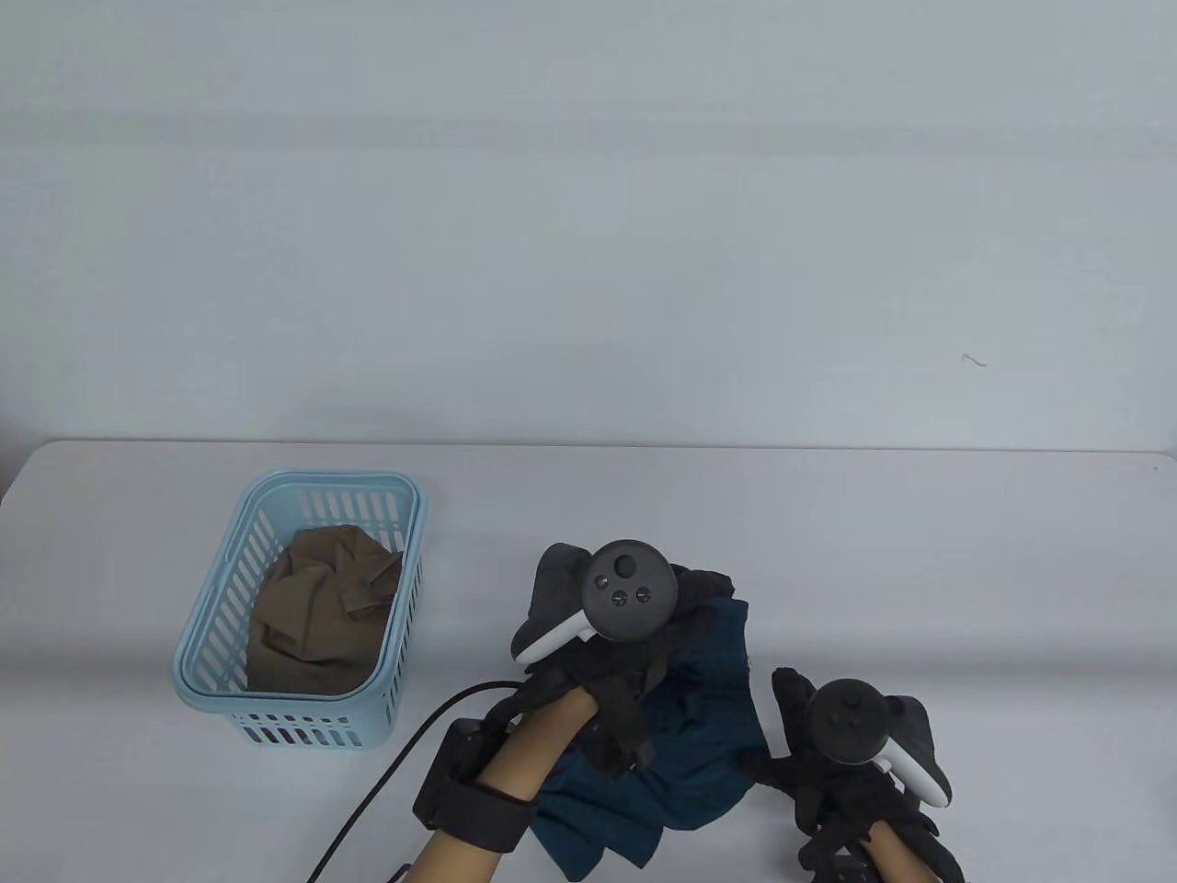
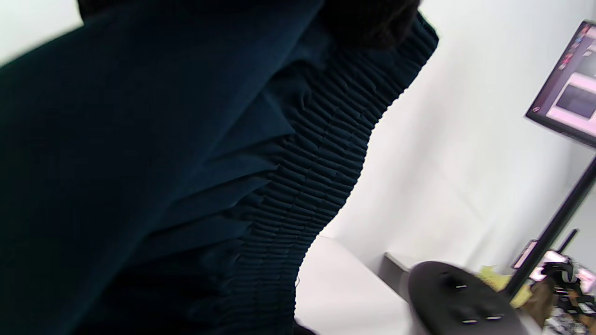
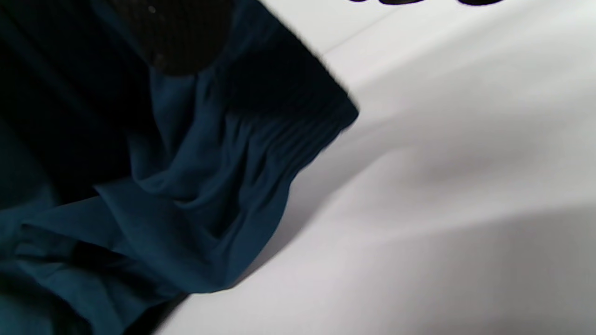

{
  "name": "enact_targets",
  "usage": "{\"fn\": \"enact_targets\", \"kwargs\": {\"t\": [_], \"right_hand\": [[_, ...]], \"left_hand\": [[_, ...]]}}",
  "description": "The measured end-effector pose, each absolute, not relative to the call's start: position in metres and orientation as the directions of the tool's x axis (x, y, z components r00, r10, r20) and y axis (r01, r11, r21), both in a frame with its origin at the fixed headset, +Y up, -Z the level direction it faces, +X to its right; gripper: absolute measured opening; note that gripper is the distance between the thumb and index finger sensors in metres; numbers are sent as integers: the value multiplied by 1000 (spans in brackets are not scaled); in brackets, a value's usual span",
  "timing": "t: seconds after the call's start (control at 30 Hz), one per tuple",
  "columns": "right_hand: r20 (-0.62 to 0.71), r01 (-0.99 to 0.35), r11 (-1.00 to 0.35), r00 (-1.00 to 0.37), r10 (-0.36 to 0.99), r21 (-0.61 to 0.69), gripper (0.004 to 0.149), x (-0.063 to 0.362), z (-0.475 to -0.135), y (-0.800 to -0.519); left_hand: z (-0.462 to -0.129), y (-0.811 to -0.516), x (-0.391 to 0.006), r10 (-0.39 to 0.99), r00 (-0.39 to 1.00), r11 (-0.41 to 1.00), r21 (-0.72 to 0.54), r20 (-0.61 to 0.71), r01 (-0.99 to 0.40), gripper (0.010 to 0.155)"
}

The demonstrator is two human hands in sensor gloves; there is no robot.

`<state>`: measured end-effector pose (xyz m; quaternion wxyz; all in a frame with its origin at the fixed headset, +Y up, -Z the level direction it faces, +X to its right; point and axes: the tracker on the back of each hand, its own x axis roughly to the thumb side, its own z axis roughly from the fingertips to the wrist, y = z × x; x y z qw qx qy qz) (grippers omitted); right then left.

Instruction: Roll shorts into tight roll

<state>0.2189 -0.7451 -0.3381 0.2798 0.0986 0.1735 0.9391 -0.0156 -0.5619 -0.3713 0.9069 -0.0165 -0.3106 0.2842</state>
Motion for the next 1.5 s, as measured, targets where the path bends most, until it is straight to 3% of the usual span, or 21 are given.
{"fn": "enact_targets", "kwargs": {"t": [0.23, 0.4, 0.47, 0.57, 0.63, 0.8, 1.03, 1.23, 1.5], "right_hand": [[41, -559, -708, -772, 635, 432, 84, 220, -342, -758], [13, -565, -687, -768, 640, 457, 60, 220, -344, -761], [23, -547, -750, -802, 597, 373, 48, 223, -342, -752], [79, -383, -912, -915, 396, 145, 42, 228, -341, -721], [71, -364, -931, -928, 365, 28, 41, 233, -341, -705], [66, -523, -849, -852, 519, -77, 41, 245, -349, -660], [208, -654, -721, -756, 620, -228, 42, 254, -364, -567], [337, -749, -644, -654, 678, -157, 43, 272, -354, -502], [469, -830, -552, -456, 756, 84, 48, 294, -314, -459]], "left_hand": [[-367, -551, -19, 592, 566, 789, -270, 574, -552, 46], [-373, -551, -29, 585, 584, 791, -236, 563, -565, 46], [-377, -553, -39, 587, 598, 789, -221, 545, -573, 46], [-388, -560, -65, 588, 649, 786, -150, 484, -600, 46], [-395, -564, -82, 613, 663, 772, -148, 429, -618, 46], [-405, -563, -117, 651, 670, 742, -111, 358, -661, 45], [-401, -528, -144, 666, 637, 705, -47, 388, -708, 44], [-380, -491, -154, 690, 528, 642, -82, 494, -762, 45], [-346, -467, -157, 716, 395, 605, -230, 575, -762, 45]]}}
